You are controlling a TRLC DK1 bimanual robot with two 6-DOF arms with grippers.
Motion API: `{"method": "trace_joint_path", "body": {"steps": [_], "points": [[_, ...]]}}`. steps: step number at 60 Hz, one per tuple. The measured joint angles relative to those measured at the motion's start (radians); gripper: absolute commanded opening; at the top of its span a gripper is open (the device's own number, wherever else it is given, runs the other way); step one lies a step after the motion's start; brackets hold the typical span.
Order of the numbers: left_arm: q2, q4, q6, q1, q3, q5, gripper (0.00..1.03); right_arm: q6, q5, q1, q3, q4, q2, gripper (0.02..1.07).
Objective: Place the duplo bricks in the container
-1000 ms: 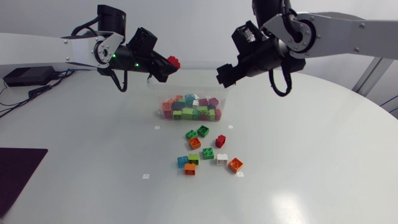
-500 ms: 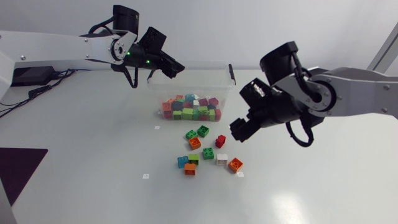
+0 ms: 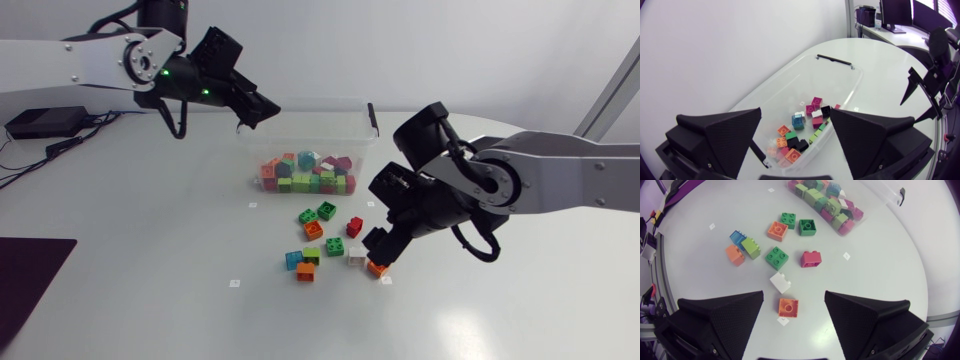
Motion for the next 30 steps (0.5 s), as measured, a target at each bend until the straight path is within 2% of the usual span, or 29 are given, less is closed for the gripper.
{"method": "trace_joint_path", "body": {"steps": [13, 30], "points": [[-0.163, -0.108, 0.164, 0.008, -0.157, 0.000, 0.97, -0.006, 0.005, 0.000, -0.021, -0.005, 0.065, 0.90], [-0.242, -0.196, 0.316, -0.001, -0.341, -0.018, 0.96, -0.006, 0.027, 0.005, -0.021, -0.005, 0.169, 0.89]]}}
